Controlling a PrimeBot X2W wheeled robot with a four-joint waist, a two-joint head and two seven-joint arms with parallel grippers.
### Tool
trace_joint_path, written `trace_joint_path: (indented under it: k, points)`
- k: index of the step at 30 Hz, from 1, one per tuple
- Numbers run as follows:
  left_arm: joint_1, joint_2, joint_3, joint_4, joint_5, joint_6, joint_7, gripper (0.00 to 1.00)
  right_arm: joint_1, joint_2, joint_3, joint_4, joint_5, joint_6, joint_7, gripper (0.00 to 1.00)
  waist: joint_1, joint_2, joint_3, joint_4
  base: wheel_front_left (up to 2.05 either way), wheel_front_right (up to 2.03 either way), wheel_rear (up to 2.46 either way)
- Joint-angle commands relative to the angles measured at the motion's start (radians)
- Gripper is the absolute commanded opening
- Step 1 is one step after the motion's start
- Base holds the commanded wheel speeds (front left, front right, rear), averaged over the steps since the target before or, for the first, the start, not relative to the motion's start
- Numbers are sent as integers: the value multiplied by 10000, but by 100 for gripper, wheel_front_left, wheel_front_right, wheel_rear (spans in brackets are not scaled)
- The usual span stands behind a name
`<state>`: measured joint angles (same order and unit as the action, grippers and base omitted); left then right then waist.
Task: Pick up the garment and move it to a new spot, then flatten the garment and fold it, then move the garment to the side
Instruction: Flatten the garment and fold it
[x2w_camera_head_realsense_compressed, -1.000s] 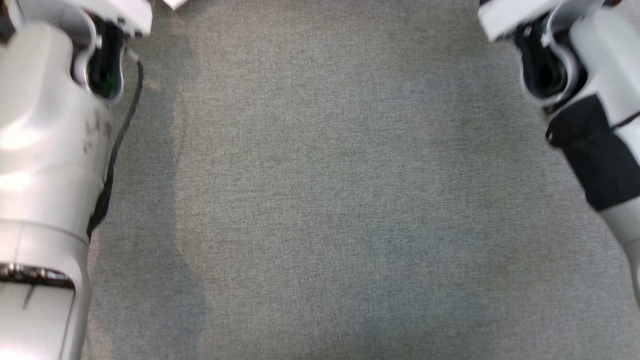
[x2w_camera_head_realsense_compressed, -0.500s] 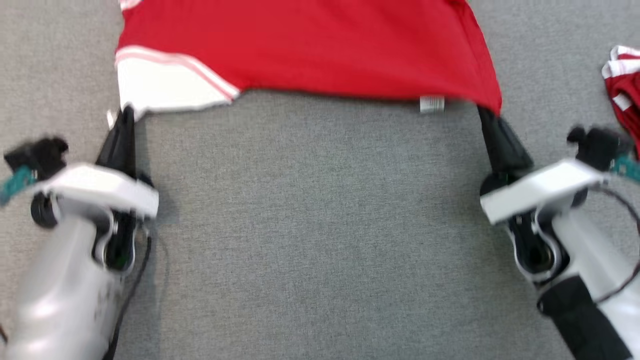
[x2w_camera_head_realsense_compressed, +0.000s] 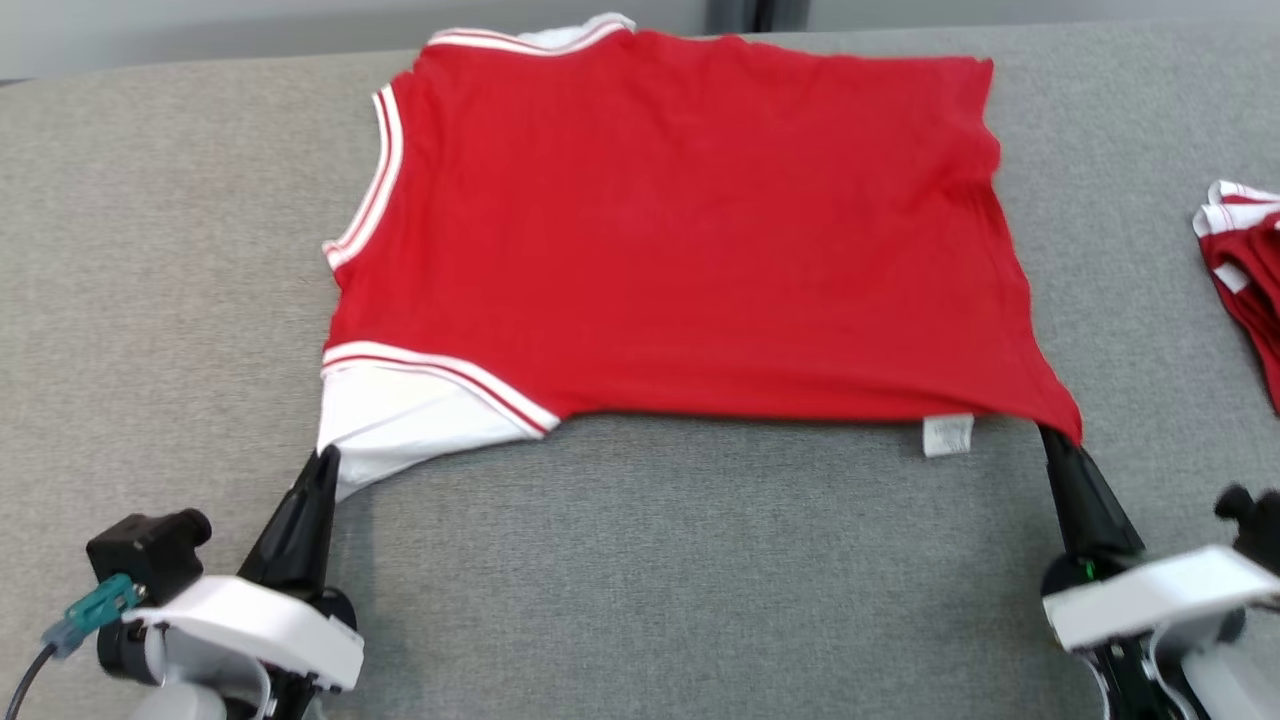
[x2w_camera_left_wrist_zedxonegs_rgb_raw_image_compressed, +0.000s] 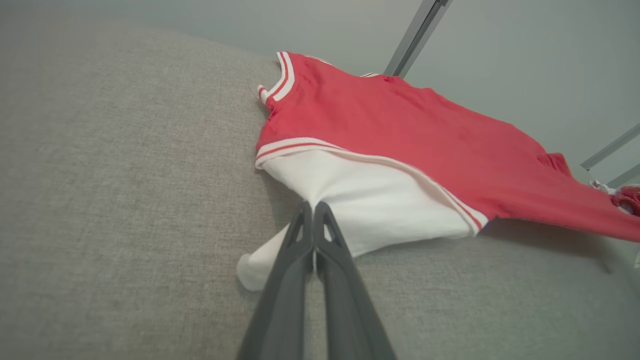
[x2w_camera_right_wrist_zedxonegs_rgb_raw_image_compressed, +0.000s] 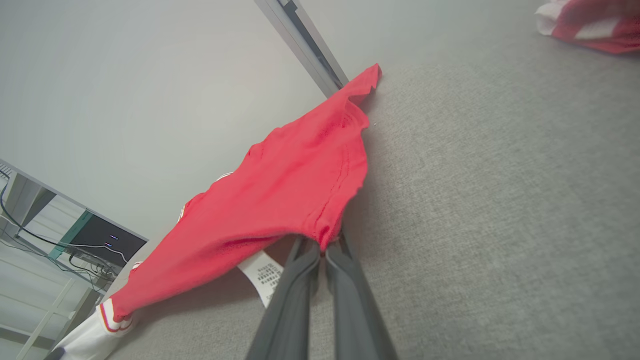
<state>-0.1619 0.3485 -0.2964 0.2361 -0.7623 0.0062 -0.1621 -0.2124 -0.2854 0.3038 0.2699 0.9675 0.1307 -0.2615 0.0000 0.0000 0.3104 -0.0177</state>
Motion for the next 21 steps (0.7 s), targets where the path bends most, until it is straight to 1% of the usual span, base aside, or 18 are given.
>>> trace_joint_path:
  k: [1,3,6,10,13,15,19,21]
  points:
    - [367,205,37,-630,22,316,213,0,435,-113,-187,-186,-34,3,-52,0,0,0,-198,205,0,0,0]
    - [964,443,109,-1626,122,810,530,0,896,-115,-331,-517,-130,3,-53,0,0,0,-286,272,0,0,0]
    - [1811,678,151,-2994,256,1432,872,0,1546,-84,-491,-836,-331,3,-53,0,0,0,-417,300,0,0,0]
    - [2870,895,166,-4371,383,2150,1245,0,2412,14,-640,-1017,-656,3,-53,0,0,0,-691,325,0,0,0]
    - [3517,1043,150,-5134,477,2571,1494,0,3069,86,-928,-1118,-870,3,27,0,0,0,-972,371,0,0,0]
    - [3844,1095,129,-5570,499,2768,1672,0,3460,96,-1145,-1226,-995,3,163,0,0,0,-1119,384,0,0,0]
    - [4439,1249,151,-6185,446,3201,2042,0,4334,220,-1701,-1548,-1424,2,701,0,0,0,-1510,404,0,0,0]
    - [4641,1277,225,-6426,415,3376,2139,0,4636,404,-1976,-1854,-1584,2,1002,0,0,0,-1653,378,0,0,0]
